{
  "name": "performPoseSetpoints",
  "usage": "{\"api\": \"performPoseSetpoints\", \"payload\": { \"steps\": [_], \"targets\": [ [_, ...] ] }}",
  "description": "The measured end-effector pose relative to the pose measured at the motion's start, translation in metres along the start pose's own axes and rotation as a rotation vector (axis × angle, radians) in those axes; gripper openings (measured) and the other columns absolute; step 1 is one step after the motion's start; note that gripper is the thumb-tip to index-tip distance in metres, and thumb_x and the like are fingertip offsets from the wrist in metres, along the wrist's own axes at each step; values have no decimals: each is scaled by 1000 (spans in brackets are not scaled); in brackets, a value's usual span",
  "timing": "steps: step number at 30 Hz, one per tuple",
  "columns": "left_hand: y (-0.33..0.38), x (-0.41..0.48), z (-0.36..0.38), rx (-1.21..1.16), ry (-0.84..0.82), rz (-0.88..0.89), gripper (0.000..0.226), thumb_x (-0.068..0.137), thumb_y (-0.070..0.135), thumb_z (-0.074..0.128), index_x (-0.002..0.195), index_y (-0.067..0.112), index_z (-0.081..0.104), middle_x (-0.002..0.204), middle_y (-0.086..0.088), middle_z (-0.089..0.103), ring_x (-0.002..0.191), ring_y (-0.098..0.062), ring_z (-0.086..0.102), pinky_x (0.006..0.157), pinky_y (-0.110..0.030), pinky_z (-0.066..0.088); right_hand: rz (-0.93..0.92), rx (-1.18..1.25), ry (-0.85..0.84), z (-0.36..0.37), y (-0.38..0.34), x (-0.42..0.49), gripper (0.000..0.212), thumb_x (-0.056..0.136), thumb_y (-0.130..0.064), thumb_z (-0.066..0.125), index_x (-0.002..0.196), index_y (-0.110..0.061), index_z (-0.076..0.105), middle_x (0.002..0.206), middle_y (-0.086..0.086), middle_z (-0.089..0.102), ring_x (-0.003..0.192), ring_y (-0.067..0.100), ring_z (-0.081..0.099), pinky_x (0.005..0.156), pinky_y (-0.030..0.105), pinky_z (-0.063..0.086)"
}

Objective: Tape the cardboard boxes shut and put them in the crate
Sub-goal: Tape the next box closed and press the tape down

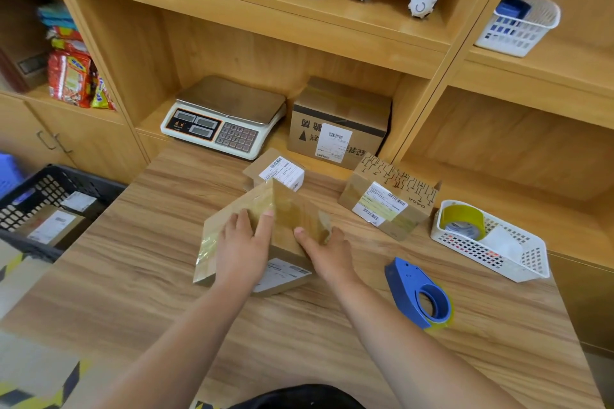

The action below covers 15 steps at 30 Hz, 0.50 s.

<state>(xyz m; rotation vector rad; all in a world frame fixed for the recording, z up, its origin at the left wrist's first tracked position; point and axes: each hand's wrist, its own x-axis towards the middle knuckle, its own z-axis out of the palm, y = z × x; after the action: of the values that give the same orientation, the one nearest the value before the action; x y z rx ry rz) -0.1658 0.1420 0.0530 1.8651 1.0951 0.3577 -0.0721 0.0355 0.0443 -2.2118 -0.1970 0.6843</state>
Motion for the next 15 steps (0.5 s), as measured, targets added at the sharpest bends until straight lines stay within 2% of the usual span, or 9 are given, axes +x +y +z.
{"api": "performPoseSetpoints", "payload": {
  "steps": [2, 5, 9, 10, 12, 15],
  "targets": [
    [1, 2, -4, -165, -59, -81, 60, 83, 67, 36, 102, 14, 56, 107, -2, 58, 106, -25, 52, 95, -43, 39, -32, -53, 63, -1, -1, -2, 100, 66, -74, 62, 142, -16, 32, 135, 7, 41, 130, 26, 36, 109, 44, 31],
    [0, 4, -6, -397, -184, -195, 56, 78, 70, 49, 101, 21, 63, 100, 3, 65, 98, -19, 60, 93, -40, 46, -92, -188, 178, -10, -2, -6, 107, 66, -72, 64, 146, -14, 22, 139, 8, 34, 135, 26, 27, 112, 43, 26],
    [-2, 6, 2, -435, -292, -203, 46, 73, 62, 63, 103, 27, 65, 99, 4, 71, 92, -15, 67, 86, -36, 52, -120, -348, 219, -20, -1, -12, 113, 67, -74, 61, 149, -11, 16, 138, 6, 34, 134, 25, 28, 110, 39, 28],
    [-3, 8, 5, -437, -304, -189, 49, 68, 62, 67, 103, 27, 64, 98, 5, 71, 92, -14, 67, 87, -37, 53, -114, -369, 224, -22, 1, -12, 113, 67, -75, 60, 150, -11, 15, 138, 6, 34, 133, 25, 29, 110, 38, 29],
    [-3, 11, 9, -354, -314, -139, 53, 66, 60, 71, 106, 27, 62, 97, 6, 71, 92, -14, 67, 88, -40, 53, -89, -382, 220, -25, 4, -14, 114, 68, -76, 58, 150, -12, 13, 141, 6, 32, 134, 25, 30, 109, 39, 30],
    [-2, 16, 15, -156, -235, -106, 47, 75, 52, 71, 107, 22, 55, 94, 7, 66, 91, -15, 63, 85, -39, 52, -61, -404, 227, -25, 3, -12, 114, 68, -78, 56, 149, -11, 13, 140, 6, 32, 134, 25, 29, 108, 38, 27]
  ]
}}
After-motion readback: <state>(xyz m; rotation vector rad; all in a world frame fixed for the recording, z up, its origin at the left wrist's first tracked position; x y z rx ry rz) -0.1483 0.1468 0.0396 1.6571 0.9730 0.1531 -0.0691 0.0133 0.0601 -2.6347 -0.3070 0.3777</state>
